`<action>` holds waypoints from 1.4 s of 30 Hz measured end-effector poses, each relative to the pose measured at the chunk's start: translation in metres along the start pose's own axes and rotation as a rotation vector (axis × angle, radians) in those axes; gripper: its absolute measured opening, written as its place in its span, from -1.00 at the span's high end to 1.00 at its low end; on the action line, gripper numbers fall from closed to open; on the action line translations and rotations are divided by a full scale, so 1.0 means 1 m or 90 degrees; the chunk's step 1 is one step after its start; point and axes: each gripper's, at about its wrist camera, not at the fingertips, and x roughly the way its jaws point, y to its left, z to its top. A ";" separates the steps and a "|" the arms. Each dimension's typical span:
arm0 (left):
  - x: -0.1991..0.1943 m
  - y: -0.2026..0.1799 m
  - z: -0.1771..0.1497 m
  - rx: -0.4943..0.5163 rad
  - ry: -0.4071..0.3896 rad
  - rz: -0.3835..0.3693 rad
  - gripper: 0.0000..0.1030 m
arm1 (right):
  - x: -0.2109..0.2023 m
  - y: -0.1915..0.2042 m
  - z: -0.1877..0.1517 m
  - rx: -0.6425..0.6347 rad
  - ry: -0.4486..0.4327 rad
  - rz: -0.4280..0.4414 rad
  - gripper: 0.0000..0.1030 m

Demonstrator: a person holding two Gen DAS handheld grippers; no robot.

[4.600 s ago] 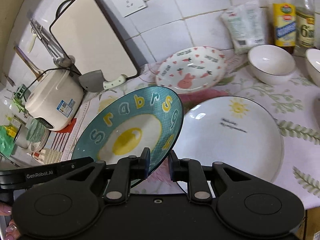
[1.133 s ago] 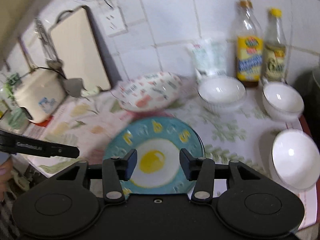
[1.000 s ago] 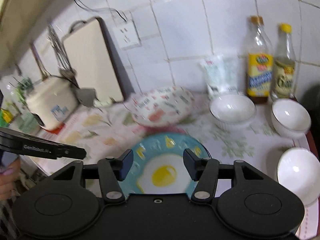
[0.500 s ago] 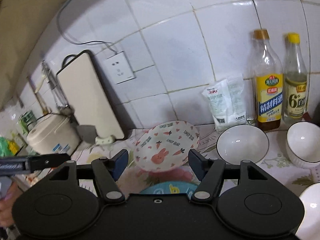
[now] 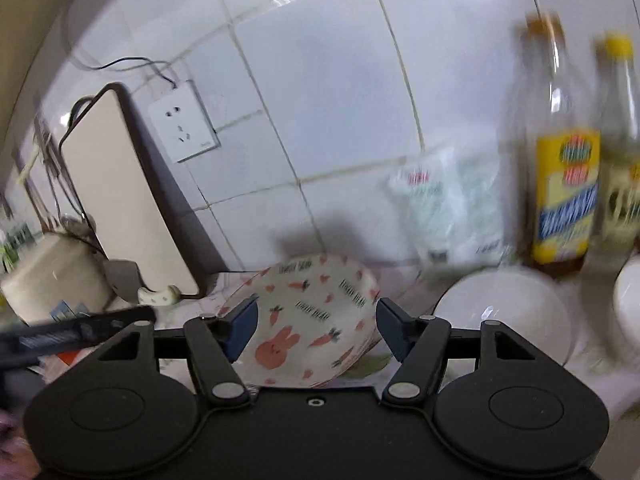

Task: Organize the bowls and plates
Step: 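Move both grippers to the bunny plate rim and close on it, then lift the bunny plate and carry it over the blue plate stack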

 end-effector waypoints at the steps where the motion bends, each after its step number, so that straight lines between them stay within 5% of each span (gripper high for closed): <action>1: 0.006 0.000 -0.001 -0.008 0.002 0.006 -0.59 | 0.004 -0.001 -0.001 0.007 0.006 0.002 -0.37; 11: 0.060 0.002 -0.022 -0.052 0.061 0.063 -0.60 | 0.055 -0.010 -0.014 0.031 0.107 -0.027 -0.37; 15: 0.074 0.002 -0.025 -0.038 0.071 0.083 -0.60 | 0.072 0.002 -0.016 -0.034 0.124 -0.084 -0.37; 23: 0.089 0.009 -0.027 -0.082 0.106 0.047 -0.52 | 0.099 -0.005 -0.021 -0.008 0.148 -0.069 -0.34; 28: 0.099 0.013 -0.032 -0.109 0.143 0.036 0.13 | 0.108 -0.008 -0.025 0.011 0.155 -0.064 -0.33; 35: 0.099 0.020 -0.035 -0.141 0.134 -0.021 0.66 | 0.114 -0.014 -0.025 0.023 0.129 -0.056 -0.22; 39: 0.099 0.018 -0.035 -0.142 0.132 -0.019 0.65 | 0.111 -0.019 -0.027 -0.006 0.120 -0.088 0.40; 42: 0.094 0.007 -0.036 -0.086 0.136 -0.017 0.58 | 0.108 -0.027 -0.024 0.035 0.124 -0.076 0.51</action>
